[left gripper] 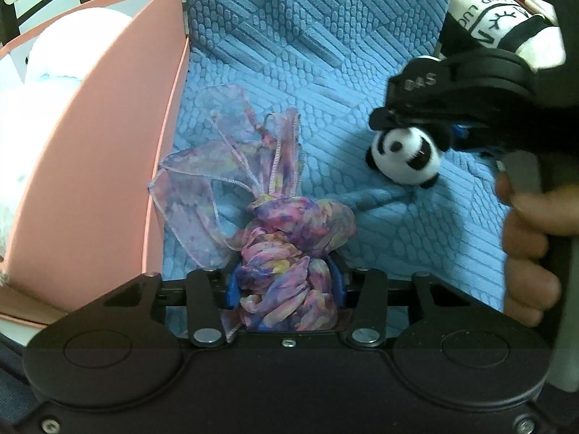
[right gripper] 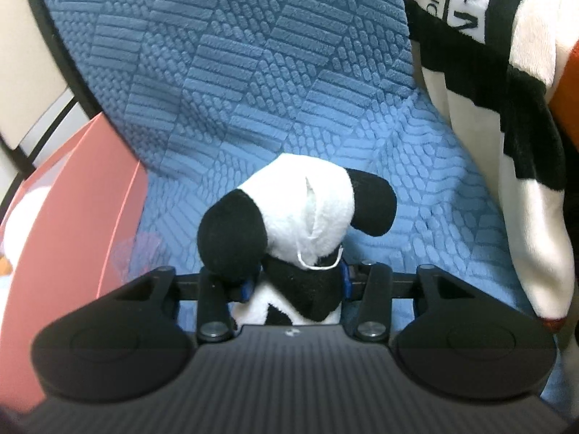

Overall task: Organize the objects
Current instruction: 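Carry the panda plush with the right tool while the left tool carries the ribbon bundle to the box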

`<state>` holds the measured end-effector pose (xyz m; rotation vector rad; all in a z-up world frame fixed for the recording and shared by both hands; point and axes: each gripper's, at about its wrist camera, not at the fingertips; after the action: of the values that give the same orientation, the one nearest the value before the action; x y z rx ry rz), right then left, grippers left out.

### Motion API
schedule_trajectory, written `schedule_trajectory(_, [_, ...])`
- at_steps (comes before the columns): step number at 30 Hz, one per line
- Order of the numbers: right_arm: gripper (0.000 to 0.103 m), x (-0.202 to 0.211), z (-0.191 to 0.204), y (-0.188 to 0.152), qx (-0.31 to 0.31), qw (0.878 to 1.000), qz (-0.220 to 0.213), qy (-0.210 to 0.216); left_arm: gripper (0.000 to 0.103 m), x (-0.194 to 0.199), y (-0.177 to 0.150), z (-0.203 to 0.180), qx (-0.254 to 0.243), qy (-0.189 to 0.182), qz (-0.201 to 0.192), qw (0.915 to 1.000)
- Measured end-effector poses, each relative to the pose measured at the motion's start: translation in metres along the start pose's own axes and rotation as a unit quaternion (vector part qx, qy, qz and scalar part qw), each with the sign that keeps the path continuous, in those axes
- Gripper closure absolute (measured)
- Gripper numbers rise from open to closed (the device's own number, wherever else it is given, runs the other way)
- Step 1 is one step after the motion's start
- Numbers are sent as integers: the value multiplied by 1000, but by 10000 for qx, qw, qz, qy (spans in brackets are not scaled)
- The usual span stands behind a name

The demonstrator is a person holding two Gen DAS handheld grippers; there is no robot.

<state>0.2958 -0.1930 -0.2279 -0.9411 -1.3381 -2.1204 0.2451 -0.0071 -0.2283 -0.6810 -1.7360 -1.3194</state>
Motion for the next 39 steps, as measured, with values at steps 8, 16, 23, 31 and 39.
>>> schedule_trajectory(8, [58, 27, -4, -13, 114, 9998, 60, 123, 82, 3, -2, 12, 144, -74, -72, 9998])
schedule_trajectory(16, [58, 47, -3, -31, 116, 9997, 194, 28, 85, 16, -4, 21, 270, -241, -133, 9993])
schedule_trajectory(23, [58, 64, 2, -54, 47, 9989, 454, -108, 85, 29, -9, 24, 275, -410, -178, 9986])
schedule_trajectory(31, [57, 82, 7, -69, -114, 9976, 676, -138, 85, 58, -7, 28, 252, -657, -303, 9971])
schedule_trajectory(39, [57, 114, 19, -65, -104, 9971, 750, -21, 85, 113, 3, 31, 25, -682, -550, 9962])
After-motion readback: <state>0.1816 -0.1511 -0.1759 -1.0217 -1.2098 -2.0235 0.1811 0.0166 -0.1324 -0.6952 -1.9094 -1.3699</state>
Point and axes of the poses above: each gripper's, at about its wrist camera, not at the fingertips, and x roughly against the way its jaws point, z to its left, y to its top, and after that the axes turned 3 degrees about -y, right-handed
